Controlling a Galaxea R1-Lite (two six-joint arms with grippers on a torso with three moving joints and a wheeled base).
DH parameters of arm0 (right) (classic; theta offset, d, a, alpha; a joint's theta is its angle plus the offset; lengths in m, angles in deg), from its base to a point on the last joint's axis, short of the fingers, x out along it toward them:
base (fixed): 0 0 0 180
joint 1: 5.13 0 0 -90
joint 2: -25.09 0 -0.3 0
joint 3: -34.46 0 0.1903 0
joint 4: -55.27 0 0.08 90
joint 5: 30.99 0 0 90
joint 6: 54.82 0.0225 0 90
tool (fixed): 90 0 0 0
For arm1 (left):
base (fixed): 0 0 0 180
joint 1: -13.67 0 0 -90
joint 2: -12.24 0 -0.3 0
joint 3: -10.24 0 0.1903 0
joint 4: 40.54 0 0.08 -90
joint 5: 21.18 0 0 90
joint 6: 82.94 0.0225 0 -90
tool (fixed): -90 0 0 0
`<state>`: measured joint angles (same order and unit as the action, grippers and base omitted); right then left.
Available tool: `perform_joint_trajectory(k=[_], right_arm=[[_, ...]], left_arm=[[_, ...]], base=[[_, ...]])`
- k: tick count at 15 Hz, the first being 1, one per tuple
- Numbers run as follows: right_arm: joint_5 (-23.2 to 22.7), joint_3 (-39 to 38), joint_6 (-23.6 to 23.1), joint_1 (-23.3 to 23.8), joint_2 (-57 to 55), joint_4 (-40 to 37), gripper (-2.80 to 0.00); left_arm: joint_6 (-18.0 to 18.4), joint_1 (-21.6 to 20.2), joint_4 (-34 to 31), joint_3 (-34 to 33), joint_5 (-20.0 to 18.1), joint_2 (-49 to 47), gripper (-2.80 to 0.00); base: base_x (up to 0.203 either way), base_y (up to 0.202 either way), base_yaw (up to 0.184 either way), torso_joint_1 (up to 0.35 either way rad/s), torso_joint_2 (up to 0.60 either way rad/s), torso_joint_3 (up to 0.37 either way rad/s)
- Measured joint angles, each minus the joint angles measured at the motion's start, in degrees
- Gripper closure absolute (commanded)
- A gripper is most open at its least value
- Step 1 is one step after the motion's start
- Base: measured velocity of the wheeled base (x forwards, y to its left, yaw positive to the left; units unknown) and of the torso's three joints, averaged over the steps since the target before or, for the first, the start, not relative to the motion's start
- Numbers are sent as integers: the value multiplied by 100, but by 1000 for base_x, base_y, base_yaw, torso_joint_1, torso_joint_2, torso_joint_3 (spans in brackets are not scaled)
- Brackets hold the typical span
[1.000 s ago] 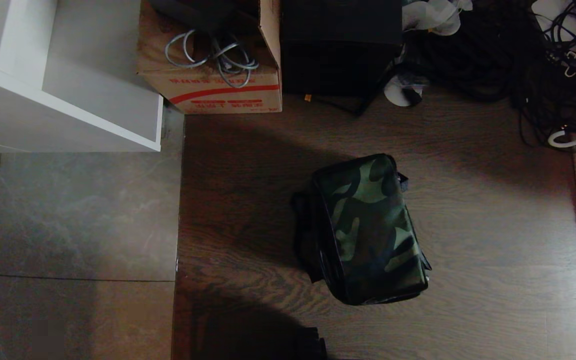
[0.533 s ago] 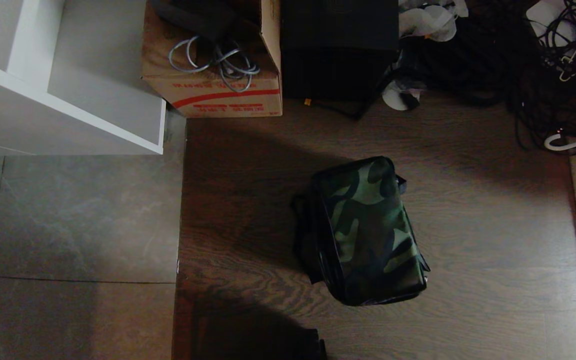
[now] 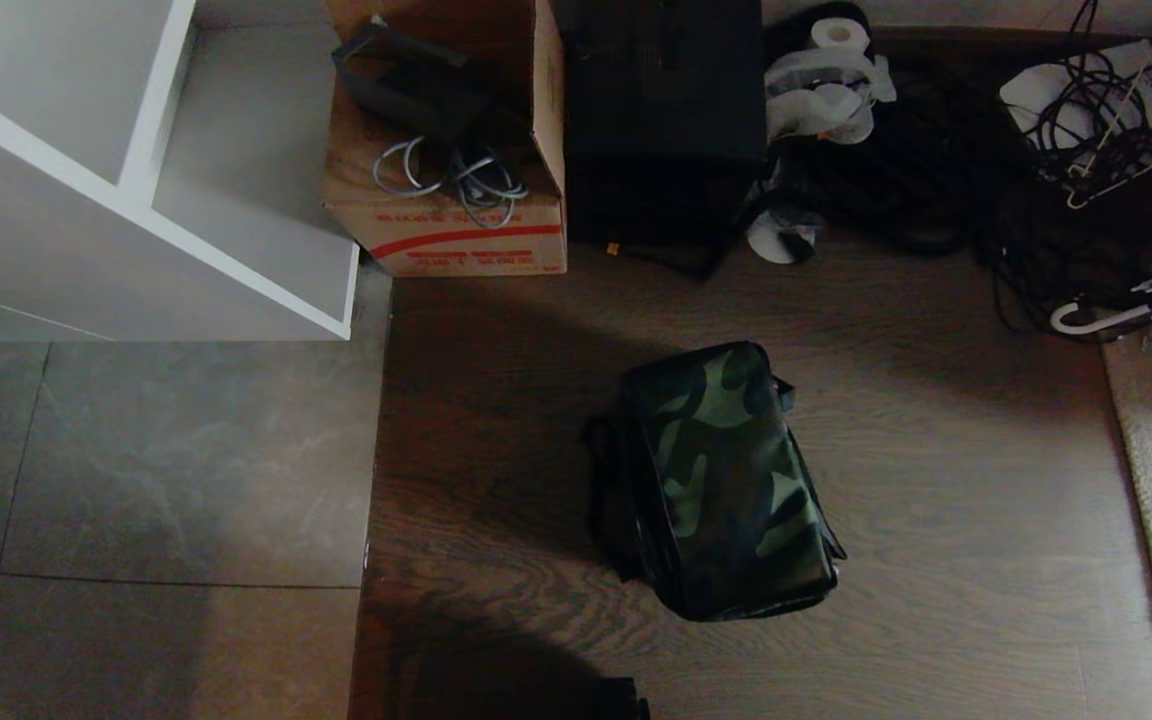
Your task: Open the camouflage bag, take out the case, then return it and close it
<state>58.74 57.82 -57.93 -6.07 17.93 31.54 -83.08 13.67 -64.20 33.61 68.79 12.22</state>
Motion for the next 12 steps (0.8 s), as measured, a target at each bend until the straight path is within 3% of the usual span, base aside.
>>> perform_joint_trajectory(k=[12], right_arm=[[0,0,-2,0,0,1,0]], left_arm=[[-6,0,0,0,2,0,0]], base=[[0,0,0,2,4,200]])
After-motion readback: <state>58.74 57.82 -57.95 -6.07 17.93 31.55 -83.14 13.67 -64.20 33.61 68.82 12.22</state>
